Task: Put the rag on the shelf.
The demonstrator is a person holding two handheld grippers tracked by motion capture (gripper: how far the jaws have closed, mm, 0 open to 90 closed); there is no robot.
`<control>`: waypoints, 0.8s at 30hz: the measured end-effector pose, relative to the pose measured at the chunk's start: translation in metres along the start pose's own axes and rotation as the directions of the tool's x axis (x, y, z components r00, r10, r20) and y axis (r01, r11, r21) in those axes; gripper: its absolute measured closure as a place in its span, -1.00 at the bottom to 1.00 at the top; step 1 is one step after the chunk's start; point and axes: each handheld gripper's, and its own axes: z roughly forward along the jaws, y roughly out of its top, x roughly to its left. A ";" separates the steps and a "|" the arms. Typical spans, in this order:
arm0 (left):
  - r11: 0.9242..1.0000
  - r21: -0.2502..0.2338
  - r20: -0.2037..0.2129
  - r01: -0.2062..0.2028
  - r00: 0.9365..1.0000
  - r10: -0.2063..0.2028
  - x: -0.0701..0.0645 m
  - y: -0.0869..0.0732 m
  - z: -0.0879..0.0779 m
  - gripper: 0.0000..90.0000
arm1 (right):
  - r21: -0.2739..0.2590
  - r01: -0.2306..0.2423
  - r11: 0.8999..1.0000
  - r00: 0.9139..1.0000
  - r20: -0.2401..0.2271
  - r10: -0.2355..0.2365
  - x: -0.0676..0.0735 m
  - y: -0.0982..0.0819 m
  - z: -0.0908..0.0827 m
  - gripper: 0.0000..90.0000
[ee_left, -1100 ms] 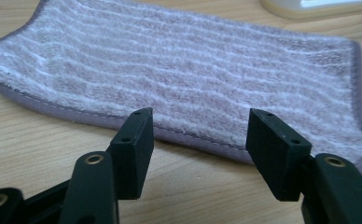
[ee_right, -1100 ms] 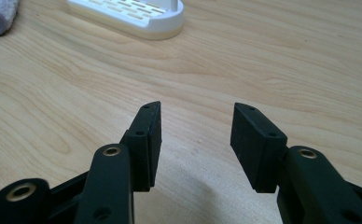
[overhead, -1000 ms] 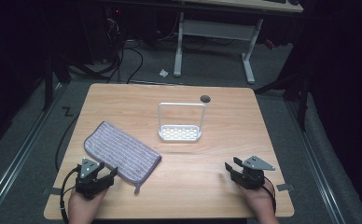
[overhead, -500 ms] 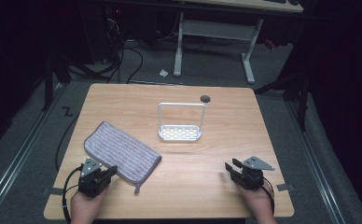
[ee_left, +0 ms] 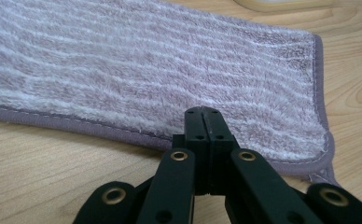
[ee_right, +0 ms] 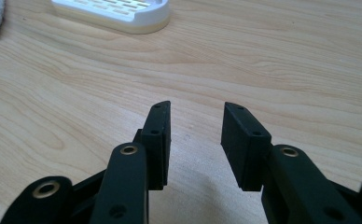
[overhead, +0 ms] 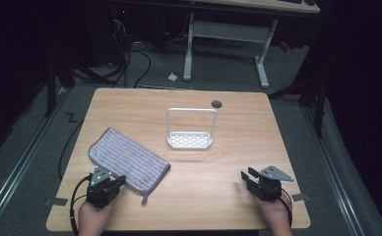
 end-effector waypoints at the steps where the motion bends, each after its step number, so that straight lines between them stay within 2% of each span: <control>1: 1.000 0.000 0.000 0.000 1.000 0.000 0.000 0.000 0.000 1.00 | -0.005 0.004 1.000 1.000 0.000 -0.004 0.000 0.000 -0.002 0.42; 4: 1.000 -0.007 0.011 -0.002 1.000 0.002 -0.001 0.002 -0.003 1.00 | -0.011 0.020 1.000 1.000 0.005 -0.020 -0.001 0.001 -0.004 0.44; 7: 1.000 0.008 0.020 -0.024 1.000 0.024 -0.011 0.006 0.000 1.00 | -0.023 -0.004 1.000 1.000 -0.007 0.004 -0.002 0.001 -0.007 0.51; 10: 1.000 0.011 0.034 -0.018 0.999 0.018 -0.017 0.012 0.006 1.00 | -0.023 0.011 1.000 1.000 -0.013 -0.012 -0.002 0.002 -0.006 0.57; 12: 0.999 0.009 0.039 -0.037 0.999 0.036 -0.025 0.022 0.014 1.00 | -0.025 0.011 1.000 1.000 -0.018 -0.011 -0.002 0.003 -0.006 0.59; 13: 0.998 0.018 0.036 -0.059 0.998 0.058 -0.032 0.029 0.022 1.00 | -0.031 0.015 0.999 1.000 -0.026 -0.016 -0.002 0.004 -0.005 0.62; 15: 0.997 0.042 0.038 -0.066 0.997 0.064 -0.037 0.034 0.032 1.00 | -0.030 0.012 0.999 1.000 -0.027 -0.013 -0.003 0.004 -0.004 0.64; 18: 0.992 0.100 0.057 -0.078 0.996 0.072 -0.045 0.032 0.047 1.00 | -0.028 0.005 1.000 0.999 -0.032 -0.005 -0.003 0.004 -0.003 0.68; 20: 0.986 0.128 0.070 -0.107 0.993 0.099 -0.053 0.028 0.053 1.00 | -0.023 0.013 1.000 0.999 -0.031 -0.014 -0.002 0.003 -0.004 0.71; 21: 0.986 0.128 0.070 -0.107 0.993 0.099 -0.053 0.028 0.053 1.00 | -0.023 0.013 1.000 0.999 -0.031 -0.014 -0.002 0.003 -0.004 0.71; 22: 0.985 0.121 0.091 -0.124 0.989 0.113 -0.060 0.024 0.052 1.00 | -0.021 0.023 1.000 0.999 -0.031 -0.024 0.000 0.003 -0.005 0.74; 24: 0.984 0.118 0.112 -0.131 0.987 0.117 -0.067 0.021 0.051 1.00 | -0.026 0.024 0.999 0.999 -0.030 -0.025 0.001 0.004 -0.006 0.76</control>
